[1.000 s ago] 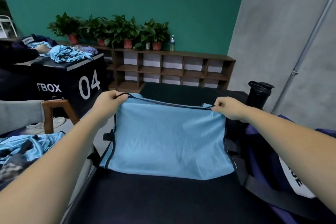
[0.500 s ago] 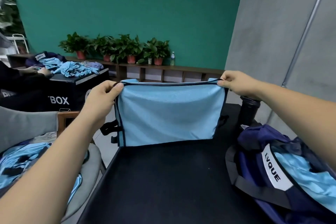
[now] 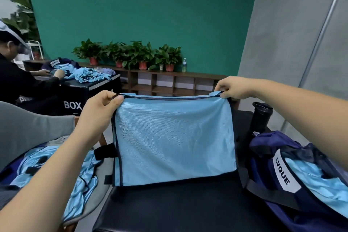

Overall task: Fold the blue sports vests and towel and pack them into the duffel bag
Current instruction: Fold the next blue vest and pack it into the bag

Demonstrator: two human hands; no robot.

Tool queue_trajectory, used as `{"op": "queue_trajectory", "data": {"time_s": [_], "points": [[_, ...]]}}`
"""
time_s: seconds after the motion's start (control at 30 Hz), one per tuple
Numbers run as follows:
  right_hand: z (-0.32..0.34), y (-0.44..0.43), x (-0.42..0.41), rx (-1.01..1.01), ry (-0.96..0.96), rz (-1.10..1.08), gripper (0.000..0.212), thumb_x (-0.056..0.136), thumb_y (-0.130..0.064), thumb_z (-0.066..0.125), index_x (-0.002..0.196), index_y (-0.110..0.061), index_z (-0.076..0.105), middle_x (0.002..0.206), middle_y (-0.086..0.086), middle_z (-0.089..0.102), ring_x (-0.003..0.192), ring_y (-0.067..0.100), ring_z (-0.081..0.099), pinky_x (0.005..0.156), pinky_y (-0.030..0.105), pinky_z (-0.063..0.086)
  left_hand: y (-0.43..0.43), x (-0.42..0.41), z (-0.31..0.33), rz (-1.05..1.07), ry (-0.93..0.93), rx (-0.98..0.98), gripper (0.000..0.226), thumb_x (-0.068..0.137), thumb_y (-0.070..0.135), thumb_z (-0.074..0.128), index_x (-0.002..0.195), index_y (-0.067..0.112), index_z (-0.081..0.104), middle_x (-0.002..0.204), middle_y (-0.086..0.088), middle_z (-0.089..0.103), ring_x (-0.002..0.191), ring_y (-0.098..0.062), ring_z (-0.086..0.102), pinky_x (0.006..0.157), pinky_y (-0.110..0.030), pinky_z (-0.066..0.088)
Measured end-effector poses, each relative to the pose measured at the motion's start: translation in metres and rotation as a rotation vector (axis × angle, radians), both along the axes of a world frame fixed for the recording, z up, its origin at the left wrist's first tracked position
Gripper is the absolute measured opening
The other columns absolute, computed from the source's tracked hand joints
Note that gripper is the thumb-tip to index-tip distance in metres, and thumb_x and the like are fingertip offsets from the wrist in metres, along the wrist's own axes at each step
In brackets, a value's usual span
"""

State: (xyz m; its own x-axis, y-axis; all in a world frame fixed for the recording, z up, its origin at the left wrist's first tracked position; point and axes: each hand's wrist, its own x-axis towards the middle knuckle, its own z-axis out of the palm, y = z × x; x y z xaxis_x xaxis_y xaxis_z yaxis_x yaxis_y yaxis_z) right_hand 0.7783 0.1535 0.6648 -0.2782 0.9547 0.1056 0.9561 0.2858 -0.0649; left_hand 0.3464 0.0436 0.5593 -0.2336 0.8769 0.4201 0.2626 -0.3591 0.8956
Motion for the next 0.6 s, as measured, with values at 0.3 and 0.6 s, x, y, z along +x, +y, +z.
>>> {"op": "queue_trajectory", "data": {"time_s": [0.3, 0.6], "points": [[-0.011, 0.043, -0.071, 0.227, 0.167, -0.013, 0.012, 0.101, -0.019, 0.061, 0.103, -0.030, 0.064, 0.113, -0.001, 0.068, 0.105, 0.028, 0.062, 0.090, 0.043, 0.051, -0.033, -0.018, 0.012, 0.168, 0.049, 0.160, 0.018, 0.106, 0.040, 0.064, 0.098, 0.024, 0.067, 0.088, -0.008, 0.073, 0.046, -0.011, 0.052, 0.036, -0.029, 0.040], [-0.085, 0.061, -0.038, 0.200, 0.537, -0.268, 0.030, 0.094, -0.003, 0.049, 0.085, -0.027, 0.065, 0.099, 0.005, 0.073, 0.086, 0.029, 0.067, 0.075, 0.040, 0.058, -0.041, 0.041, -0.022, -0.197, 0.380, 0.151, 0.012, 0.095, 0.027, 0.080, 0.093, 0.024, 0.068, 0.087, 0.003, 0.074, 0.082, -0.021, 0.070, 0.081, -0.041, 0.055]]}}
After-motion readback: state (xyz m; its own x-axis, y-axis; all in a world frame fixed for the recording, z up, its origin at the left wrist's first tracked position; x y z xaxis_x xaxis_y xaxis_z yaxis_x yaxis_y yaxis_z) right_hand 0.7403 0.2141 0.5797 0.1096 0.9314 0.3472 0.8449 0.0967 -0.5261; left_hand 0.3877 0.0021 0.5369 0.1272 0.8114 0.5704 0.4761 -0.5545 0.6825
